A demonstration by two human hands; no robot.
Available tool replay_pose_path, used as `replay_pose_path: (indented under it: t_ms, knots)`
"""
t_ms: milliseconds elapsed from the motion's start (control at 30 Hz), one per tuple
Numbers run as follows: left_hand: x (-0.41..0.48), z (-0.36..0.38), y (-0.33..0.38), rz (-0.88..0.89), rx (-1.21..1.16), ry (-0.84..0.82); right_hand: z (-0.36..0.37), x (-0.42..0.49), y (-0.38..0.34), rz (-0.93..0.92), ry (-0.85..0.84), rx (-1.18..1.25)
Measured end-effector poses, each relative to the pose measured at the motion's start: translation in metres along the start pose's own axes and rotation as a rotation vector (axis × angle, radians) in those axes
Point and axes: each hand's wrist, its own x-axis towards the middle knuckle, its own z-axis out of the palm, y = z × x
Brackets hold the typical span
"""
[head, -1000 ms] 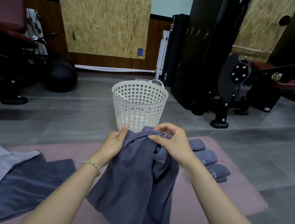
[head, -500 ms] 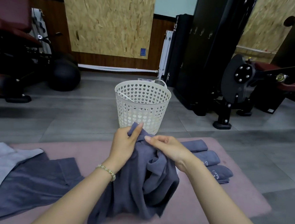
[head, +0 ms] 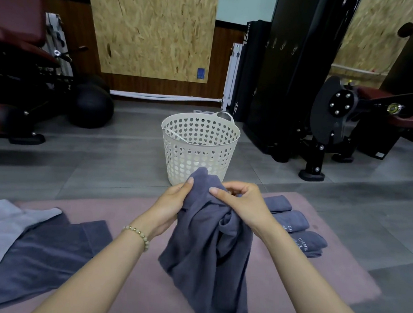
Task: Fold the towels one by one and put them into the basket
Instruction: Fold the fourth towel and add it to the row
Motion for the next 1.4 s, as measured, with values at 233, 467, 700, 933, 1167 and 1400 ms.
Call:
replay_pose_path:
  t_ms: [233,467,700,933,1167,1400]
  knots:
    - [-0.005,0.016,-0.003,0.088,0.149,0.106,0.002,0.004,0.007,-0.075,-0.011,-0.128]
    - [-0.006,0.013,0.000,0.141,0.215,-0.015,-0.004,0.007,0.000,-0.165,-0.012,-0.076]
    - [-0.011,0.023,-0.001,0.169,0.229,-0.109,-0.002,0.012,0.010,-0.139,0.087,-0.032]
    - [-0.004,0.018,-0.005,0.228,0.240,-0.022,-0.001,0.015,0.011,-0.009,0.161,0.040]
    - [0.030,-0.057,0.032,0.250,-0.139,0.647,-0.052,0.012,0.006,0.091,0.330,-0.008]
    - [0.048,-0.100,0.084,0.363,0.039,0.689,-0.048,0.010,-0.007,0.092,-0.140,-0.272]
